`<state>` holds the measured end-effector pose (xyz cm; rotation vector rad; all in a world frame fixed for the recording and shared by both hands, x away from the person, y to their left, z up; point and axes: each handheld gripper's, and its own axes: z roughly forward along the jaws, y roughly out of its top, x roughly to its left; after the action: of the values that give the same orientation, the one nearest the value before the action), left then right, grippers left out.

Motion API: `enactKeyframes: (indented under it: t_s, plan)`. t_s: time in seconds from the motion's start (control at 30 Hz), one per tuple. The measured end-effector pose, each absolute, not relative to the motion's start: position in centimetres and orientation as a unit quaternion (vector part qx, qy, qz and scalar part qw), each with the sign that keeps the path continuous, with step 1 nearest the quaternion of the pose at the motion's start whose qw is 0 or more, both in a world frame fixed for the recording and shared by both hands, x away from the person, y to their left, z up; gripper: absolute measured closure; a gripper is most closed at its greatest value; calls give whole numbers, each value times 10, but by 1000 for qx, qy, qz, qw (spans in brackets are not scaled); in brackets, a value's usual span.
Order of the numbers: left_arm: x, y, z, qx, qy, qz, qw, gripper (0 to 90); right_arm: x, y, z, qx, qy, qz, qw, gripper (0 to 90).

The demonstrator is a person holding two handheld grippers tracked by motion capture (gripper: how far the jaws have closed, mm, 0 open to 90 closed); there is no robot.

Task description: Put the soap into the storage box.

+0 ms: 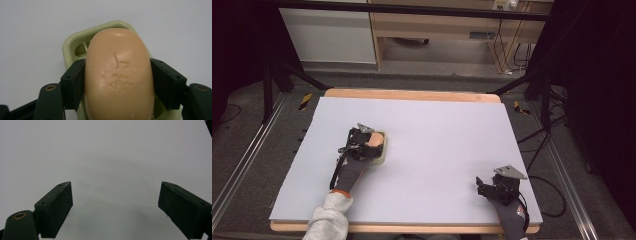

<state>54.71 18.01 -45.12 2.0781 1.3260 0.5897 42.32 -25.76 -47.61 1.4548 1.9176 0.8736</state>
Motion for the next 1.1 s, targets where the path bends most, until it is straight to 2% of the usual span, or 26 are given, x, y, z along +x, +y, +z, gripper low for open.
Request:
enactKeyframes:
  t_s: [0.37, 0.63, 1.1]
  plan:
    - [546, 180, -452, 782, 499, 220, 301, 309, 423, -257, -476, 545, 717, 328, 285, 125]
    - [541, 187, -442, 771, 502, 221, 324, 306, 423, -258, -476, 545, 717, 328, 286, 125]
    - [515, 193, -424, 775, 472, 224, 355, 296, 422, -260, -476, 548, 713, 330, 287, 125]
